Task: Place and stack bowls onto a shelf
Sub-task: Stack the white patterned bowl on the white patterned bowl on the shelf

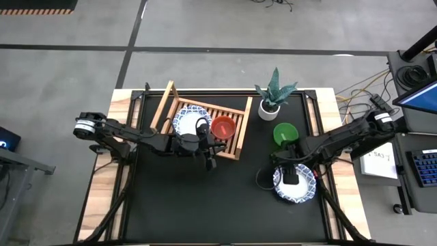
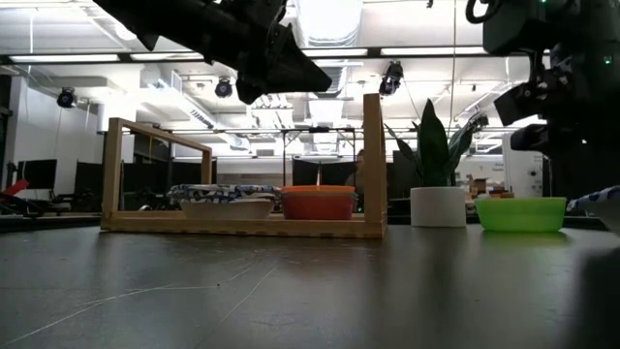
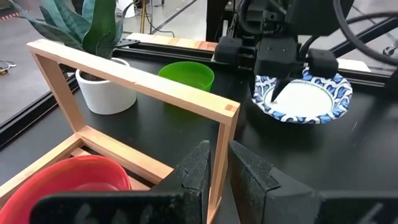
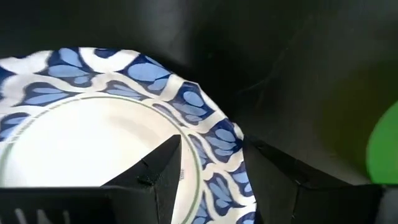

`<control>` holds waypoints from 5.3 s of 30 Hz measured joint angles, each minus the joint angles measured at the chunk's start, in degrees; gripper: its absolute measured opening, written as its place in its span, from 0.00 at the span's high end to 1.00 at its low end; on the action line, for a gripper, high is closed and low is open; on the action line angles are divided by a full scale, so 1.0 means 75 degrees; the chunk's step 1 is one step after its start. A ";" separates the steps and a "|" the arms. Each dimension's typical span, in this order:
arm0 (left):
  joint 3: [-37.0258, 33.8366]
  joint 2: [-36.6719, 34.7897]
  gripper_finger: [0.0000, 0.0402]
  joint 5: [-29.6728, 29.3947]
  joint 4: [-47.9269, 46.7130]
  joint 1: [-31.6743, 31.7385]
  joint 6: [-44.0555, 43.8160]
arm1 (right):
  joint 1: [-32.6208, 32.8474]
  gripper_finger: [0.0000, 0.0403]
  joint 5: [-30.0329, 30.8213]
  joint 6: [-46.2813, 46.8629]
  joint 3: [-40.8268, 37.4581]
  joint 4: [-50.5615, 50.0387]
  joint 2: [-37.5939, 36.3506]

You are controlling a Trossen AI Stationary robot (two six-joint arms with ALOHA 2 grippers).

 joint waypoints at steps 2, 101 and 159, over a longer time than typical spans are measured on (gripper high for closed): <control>0.0002 0.0000 0.91 0.0000 0.0035 0.0002 0.0003 | 0.0000 0.60 0.0159 -0.0002 0.0000 0.0003 0.0031; 0.2605 0.2538 0.97 -0.0534 -0.2961 -0.1178 -0.3633 | 0.0685 0.81 0.3600 -0.1572 0.0227 0.6482 0.1565; 0.0352 -0.2660 0.97 -0.2056 -0.6507 0.2906 -0.2204 | 0.1148 0.44 0.2355 -0.2517 0.0219 0.6141 -0.2373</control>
